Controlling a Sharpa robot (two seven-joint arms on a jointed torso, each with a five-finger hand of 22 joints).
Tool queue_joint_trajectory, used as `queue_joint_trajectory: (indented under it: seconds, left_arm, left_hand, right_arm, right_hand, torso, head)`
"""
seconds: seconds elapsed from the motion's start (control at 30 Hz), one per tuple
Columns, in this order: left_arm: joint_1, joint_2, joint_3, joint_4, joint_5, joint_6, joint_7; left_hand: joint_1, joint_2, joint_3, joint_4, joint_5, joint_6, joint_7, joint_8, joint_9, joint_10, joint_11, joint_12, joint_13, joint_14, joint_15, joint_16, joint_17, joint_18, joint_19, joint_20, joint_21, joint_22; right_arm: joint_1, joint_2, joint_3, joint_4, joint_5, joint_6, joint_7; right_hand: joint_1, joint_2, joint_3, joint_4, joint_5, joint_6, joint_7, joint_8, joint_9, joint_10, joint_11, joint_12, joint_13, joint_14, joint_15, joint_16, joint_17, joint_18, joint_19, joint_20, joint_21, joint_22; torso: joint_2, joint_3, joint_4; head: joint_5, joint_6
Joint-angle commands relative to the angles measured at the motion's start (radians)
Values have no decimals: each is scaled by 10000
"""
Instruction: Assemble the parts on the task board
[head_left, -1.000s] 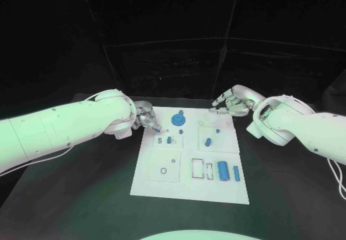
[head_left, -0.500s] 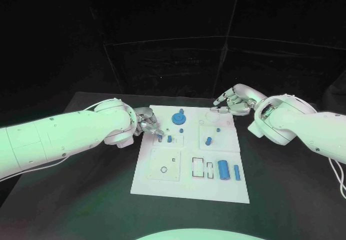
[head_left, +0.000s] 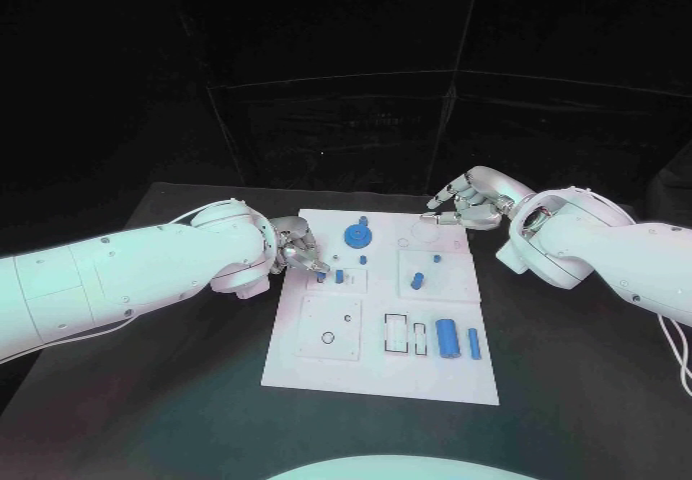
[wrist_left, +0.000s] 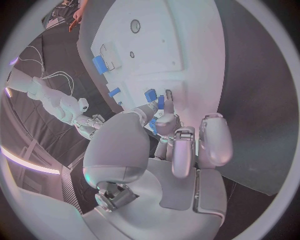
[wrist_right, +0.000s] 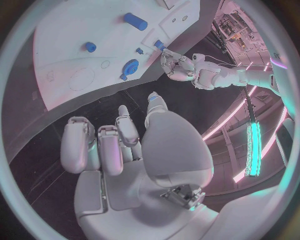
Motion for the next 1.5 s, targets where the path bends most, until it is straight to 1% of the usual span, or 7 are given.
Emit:
queue_joint_trajectory:
  seconds: [0.03, 0.5, 0.6, 0.97, 1.3, 1.43, 1.5]
  left_arm:
    - [6, 10, 0, 17, -113, 166, -233]
    - [-2, 91, -17, -117, -273, 432, -437]
    - [-4, 101, -30, -127, -276, 516, -475]
    - [-9, 124, -60, -76, -279, 846, -528]
    - [-13, 205, -68, -144, -278, 799, -498]
    - [-13, 244, -68, -228, -277, 705, -450]
    - [-13, 262, -69, -257, -277, 685, -431]
  left_hand:
    - [12, 93, 1393, -1291, 18, 36, -8, 73, 18, 60, -32, 48, -23, 1038, -24, 63, 2635, -2, 61, 8, 59, 2]
    - [2, 85, 1422, -1298, 17, 37, -8, 78, 20, 60, -33, 41, -33, 1038, -26, 63, 2635, -5, 69, 7, 69, 17]
    - [2, 85, 1422, -1298, 17, 37, -8, 78, 20, 60, -33, 41, -33, 1038, -26, 63, 2635, -5, 69, 7, 69, 17]
    - [-7, 75, 1444, -1306, 18, 35, -8, 81, 20, 55, -34, 29, -51, 1038, -26, 63, 2635, -4, 66, 6, 64, 10]
    - [-36, 64, 1480, -1307, 18, 38, -7, 91, 22, 78, -31, 59, -5, 1038, -25, 63, 2635, -4, 66, 6, 61, 8]
    - [-244, 7, 1566, -1244, 41, 95, -36, 154, 41, 137, -44, 129, 93, 1038, -26, 63, 2635, -3, 67, 7, 57, 10]
    - [-379, -23, 1604, -1203, 43, 141, -65, 201, 58, 159, -63, 152, 121, 1038, -37, 63, 2635, -4, 71, 1, 59, 20]
  right_arm:
    - [18, 3, 5, 4, 22, -39, 69]
    - [18, 17, 5, -6, 22, -34, 73]
    - [17, 14, 5, -5, 22, -33, 72]
    - [17, 11, 5, -5, 22, -25, 76]
    - [17, 13, 5, -1, 22, -32, 79]
    - [17, 12, 5, 3, 22, -36, 80]
    - [17, 11, 5, 4, 22, -40, 82]
  right_hand:
    - [-17, 77, 19, 43, 44, -50, 27, 62, -4, -28, -12, 13, -1, 660, -80, -56, 918, -54, -84, -13, -36, -12]
    - [-17, 77, 19, 43, 44, -50, 27, 62, -4, -28, -12, 13, -1, 660, -80, -56, 918, -54, -84, -13, -36, -12]
    - [27, 114, 3, 34, 66, -53, 26, 73, -4, -44, -13, -1, -22, 658, -82, -64, 910, -52, -86, -15, -42, -21]
    - [27, 114, 3, 34, 66, -53, 26, 73, -4, -44, -13, -1, -22, 658, -82, -64, 910, -52, -86, -15, -42, -21]
    - [27, 114, 3, 34, 66, -53, 26, 73, -4, -44, -13, -1, -22, 658, -82, -64, 910, -52, -86, -15, -42, -21]
    - [27, 114, 3, 34, 66, -53, 26, 73, -4, -44, -13, -1, -22, 658, -82, -64, 910, -52, -86, -15, -42, -21]
    - [27, 114, 3, 34, 66, -53, 26, 73, -4, -44, -13, -1, -22, 658, -82, -64, 910, -52, -86, -15, -42, -21]
  torso:
    - [3, -2, 1]
    - [1, 1, -2]
    - [-2, -1, -1]
    - [-5, 2, 5]
    - [1, 7, 0]
    - [-2, 10, -6]
    - [0, 4, -1]
  head:
    - [-9, -9]
    - [-11, -42]
    - [-21, -47]
    - [-14, -69]
    - [-19, -46]
    - [-19, -40]
    - [-24, -40]
